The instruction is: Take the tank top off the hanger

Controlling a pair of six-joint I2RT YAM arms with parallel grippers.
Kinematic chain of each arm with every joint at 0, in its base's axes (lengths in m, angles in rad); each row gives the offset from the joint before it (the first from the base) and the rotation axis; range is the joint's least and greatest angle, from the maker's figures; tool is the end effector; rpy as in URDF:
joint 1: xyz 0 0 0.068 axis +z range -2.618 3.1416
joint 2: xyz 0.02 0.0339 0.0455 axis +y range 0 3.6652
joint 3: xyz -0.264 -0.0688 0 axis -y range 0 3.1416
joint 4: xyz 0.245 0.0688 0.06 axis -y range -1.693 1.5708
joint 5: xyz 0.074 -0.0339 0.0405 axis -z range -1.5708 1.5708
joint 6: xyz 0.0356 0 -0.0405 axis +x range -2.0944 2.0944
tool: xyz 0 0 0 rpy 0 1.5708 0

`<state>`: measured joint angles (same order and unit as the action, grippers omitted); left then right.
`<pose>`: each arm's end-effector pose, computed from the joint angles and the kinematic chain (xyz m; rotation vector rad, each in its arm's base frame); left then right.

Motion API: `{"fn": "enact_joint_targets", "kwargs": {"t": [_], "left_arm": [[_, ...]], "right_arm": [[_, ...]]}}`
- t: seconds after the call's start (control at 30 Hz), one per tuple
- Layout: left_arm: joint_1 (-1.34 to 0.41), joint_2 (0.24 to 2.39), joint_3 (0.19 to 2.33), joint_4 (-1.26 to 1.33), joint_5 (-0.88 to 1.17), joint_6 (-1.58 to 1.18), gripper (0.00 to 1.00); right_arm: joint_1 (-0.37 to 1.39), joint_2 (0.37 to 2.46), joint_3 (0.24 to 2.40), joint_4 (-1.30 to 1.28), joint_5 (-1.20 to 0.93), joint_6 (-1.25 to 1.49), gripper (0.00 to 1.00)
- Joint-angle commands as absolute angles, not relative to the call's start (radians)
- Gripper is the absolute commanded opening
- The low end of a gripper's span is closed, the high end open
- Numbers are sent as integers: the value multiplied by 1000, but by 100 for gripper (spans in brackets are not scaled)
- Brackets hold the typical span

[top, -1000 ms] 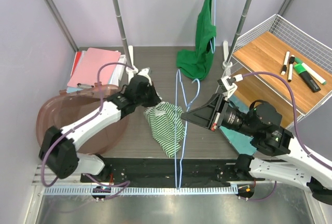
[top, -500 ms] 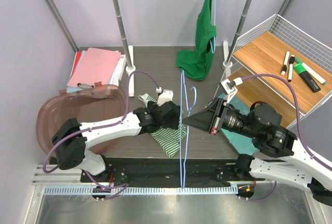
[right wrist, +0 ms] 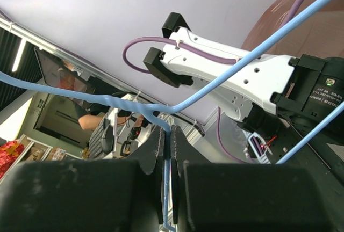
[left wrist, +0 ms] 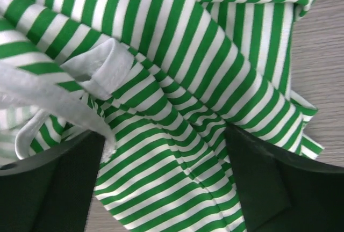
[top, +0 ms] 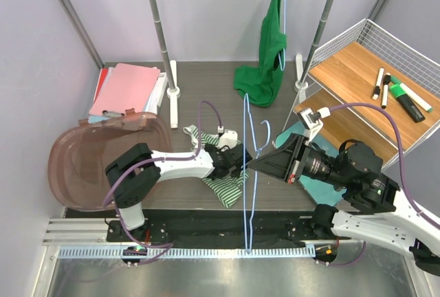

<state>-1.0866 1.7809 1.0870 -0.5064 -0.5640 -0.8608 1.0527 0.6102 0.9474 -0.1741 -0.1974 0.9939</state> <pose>0.1749 -0.2916 0.1641 0.1453 2.4738 0.0196 0.0546 0.1098 0.4201 -0.2447 1.6694 1.7720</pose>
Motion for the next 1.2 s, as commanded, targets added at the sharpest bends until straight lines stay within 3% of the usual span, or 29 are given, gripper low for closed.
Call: {"fn": "enact_joint_targets", "kwargs": {"t": [0.0, 0.03, 0.1, 0.13, 0.17, 0.23, 0.27, 0.6, 0.77, 1.17], "left_arm": [[-1086, 1772, 1063, -427, -592, -905, 80], [-1085, 1766, 1049, -420, -591, -908, 65], [-1071, 1743, 1039, -402, -571, -904, 50], [-1063, 1730, 1028, -394, -563, -890, 31], [-1048, 1721, 1025, -391, -557, -885, 18], [-1035, 1678, 1028, -396, -557, -856, 3], [-1032, 1663, 1032, -414, -561, -845, 0], [-1022, 1293, 1138, -580, -647, -710, 0], [-922, 1113, 1212, -634, -589, -609, 0], [-643, 1054, 1689, -791, -558, -335, 0]], "right_arm": [[1052, 586, 930, -137, -210, 997, 1], [1054, 583, 927, -132, -210, 999, 1], [1054, 575, 920, -130, -203, 999, 1], [1052, 575, 920, -132, -201, 999, 1], [1054, 574, 919, -133, -201, 999, 1], [1054, 571, 920, -135, -202, 997, 1], [1054, 569, 920, -135, -201, 997, 1], [1054, 528, 913, -178, -172, 991, 1], [1054, 532, 920, -187, -166, 980, 1], [1054, 612, 937, -167, -192, 966, 1]]}}
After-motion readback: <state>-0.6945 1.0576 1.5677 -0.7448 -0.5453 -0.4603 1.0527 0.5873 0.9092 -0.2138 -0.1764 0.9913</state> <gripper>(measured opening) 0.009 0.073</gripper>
